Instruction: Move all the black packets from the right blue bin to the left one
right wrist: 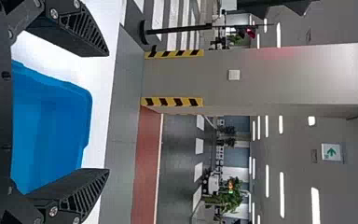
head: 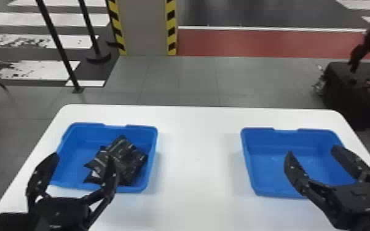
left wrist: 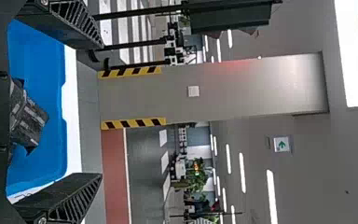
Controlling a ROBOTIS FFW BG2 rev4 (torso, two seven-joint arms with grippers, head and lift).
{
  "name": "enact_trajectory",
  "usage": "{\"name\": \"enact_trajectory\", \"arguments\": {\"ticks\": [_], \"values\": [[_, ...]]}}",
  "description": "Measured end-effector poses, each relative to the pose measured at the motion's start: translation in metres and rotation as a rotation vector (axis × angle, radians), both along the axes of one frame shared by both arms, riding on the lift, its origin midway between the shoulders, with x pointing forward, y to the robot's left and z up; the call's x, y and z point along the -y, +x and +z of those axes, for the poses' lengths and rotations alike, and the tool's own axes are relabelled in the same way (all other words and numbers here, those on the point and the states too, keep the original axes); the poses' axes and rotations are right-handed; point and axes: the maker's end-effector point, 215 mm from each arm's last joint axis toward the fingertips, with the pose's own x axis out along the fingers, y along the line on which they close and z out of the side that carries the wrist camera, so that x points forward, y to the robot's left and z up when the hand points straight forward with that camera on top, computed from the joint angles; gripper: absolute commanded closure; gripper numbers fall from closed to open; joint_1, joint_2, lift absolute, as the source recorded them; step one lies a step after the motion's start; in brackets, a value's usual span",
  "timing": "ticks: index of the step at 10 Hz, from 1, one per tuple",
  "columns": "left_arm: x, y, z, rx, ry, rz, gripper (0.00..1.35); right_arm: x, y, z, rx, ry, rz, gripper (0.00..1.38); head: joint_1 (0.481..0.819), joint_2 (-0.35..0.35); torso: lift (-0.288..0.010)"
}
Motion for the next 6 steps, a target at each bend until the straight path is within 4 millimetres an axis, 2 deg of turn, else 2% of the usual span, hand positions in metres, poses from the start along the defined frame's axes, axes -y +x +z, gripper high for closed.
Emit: {"name": "enact_trajectory", "arguments": {"ticks": [6], "values": [[0.0024, 0.0003, 0.0039, 0.012, -0.001, -0.004, 0.04, -0.0015, 0.0048, -0.0096, -0.017, 0.007, 0.015, 0.15, 0.695, 0.024, -0.11]]}}
